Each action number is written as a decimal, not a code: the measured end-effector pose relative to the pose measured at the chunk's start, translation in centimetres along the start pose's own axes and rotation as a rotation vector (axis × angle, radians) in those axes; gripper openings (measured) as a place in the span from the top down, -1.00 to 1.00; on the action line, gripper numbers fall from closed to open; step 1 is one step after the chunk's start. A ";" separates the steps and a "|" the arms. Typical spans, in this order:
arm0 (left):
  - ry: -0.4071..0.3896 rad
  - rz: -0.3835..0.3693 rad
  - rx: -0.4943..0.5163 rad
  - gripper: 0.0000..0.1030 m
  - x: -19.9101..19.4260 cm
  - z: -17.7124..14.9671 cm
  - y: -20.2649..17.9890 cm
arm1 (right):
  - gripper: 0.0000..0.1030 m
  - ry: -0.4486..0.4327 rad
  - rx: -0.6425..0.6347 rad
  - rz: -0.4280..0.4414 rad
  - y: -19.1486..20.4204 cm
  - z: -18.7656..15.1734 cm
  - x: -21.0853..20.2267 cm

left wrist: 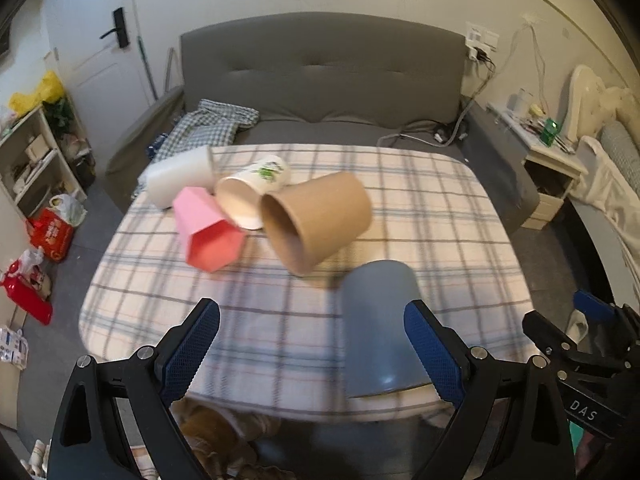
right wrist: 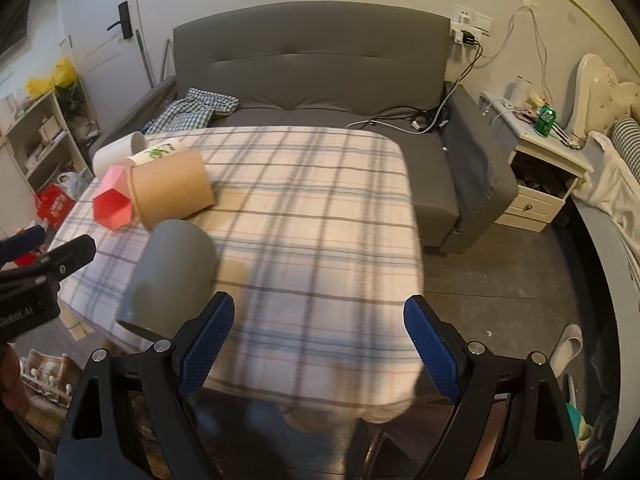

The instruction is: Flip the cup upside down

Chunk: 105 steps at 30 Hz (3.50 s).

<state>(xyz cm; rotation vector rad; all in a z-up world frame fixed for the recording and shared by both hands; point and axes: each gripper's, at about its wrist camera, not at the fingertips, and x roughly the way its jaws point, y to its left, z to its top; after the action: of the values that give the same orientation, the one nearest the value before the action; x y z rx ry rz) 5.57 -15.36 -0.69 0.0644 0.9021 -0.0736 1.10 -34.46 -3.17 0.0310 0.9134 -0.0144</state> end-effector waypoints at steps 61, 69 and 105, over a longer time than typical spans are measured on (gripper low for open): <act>0.004 -0.133 0.082 -0.42 6.9 6.5 -3.2 | -0.69 0.066 -0.013 -0.159 -1.9 -0.1 3.2; -0.003 -0.103 0.154 -0.42 7.4 5.7 -5.1 | -0.69 0.071 -0.006 -0.164 -2.1 -0.2 3.4; -0.114 -0.159 0.074 -0.45 -0.8 6.6 -2.3 | -0.69 -0.087 0.072 -0.099 -2.2 0.1 -5.1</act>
<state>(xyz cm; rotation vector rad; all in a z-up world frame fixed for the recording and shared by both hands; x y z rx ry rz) 10.04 -18.20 3.96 0.0568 0.7896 -0.2567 -2.00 -36.68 0.90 0.0519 0.8263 -0.1396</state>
